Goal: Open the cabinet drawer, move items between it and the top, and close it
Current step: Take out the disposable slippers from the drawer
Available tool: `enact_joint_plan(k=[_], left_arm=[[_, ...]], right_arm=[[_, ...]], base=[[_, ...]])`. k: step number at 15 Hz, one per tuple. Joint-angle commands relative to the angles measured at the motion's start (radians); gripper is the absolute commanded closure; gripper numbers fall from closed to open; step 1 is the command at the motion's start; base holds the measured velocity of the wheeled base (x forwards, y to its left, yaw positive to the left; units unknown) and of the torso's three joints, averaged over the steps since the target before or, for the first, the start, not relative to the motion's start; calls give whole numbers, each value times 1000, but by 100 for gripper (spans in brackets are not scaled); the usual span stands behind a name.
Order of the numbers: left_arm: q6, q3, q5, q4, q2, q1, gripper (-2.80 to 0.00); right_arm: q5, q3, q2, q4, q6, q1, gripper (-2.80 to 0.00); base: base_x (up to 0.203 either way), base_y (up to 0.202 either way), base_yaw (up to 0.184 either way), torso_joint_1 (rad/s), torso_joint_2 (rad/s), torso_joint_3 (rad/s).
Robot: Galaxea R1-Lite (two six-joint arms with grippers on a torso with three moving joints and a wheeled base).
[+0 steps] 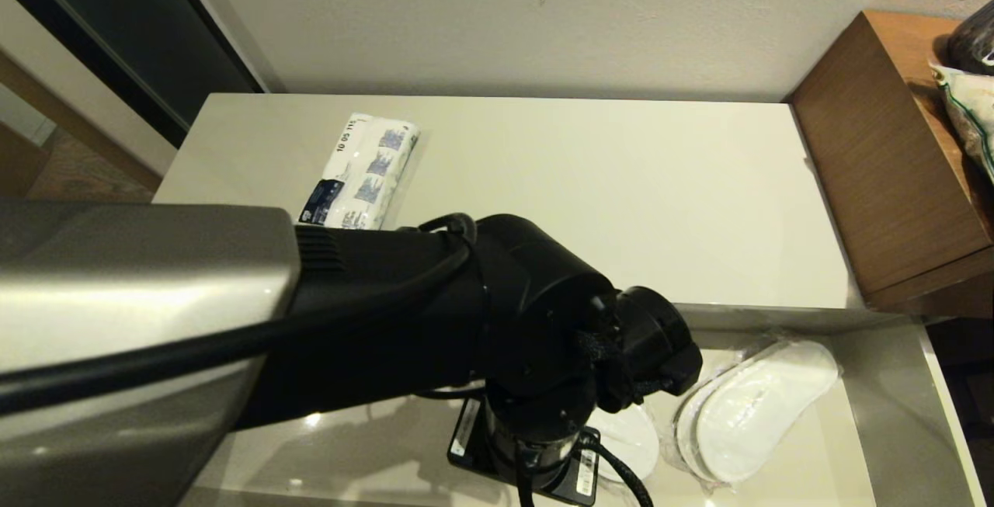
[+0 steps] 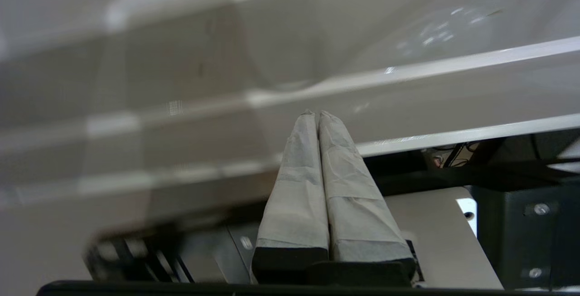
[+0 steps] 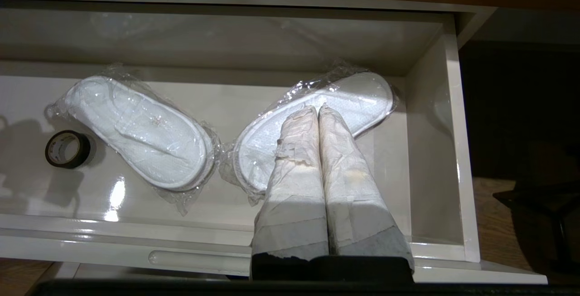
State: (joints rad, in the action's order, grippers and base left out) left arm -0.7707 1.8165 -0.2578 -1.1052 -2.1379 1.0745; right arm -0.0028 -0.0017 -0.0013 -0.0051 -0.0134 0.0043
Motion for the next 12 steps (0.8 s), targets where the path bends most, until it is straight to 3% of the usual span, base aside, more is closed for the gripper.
enact_joint_plan(k=[1,4,8,10,12], left_arm=[[-97,-4,-5,-39,-40,19,0],[-147,-21,-6,-35,-66,26,0],[-148,31,-11,9,-127,5,0],[-115,17,-14,49,-141,-1,0],[-37,-42,-19,130,-132,-17,0]], right_arm=[[0,0,1,-1,0,0,0],[0,0,1,-1,0,0,0],[0,0,0,0,-1,0,0],[0,0,1,0,0,0,0],[0,0,1,0,0,0,0]], base=[[0,0,0,0,0,0],[0,0,0,0,0,0],[0,0,0,0,0,0],[0,0,0,0,0,0],[0,0,0,0,0,0]])
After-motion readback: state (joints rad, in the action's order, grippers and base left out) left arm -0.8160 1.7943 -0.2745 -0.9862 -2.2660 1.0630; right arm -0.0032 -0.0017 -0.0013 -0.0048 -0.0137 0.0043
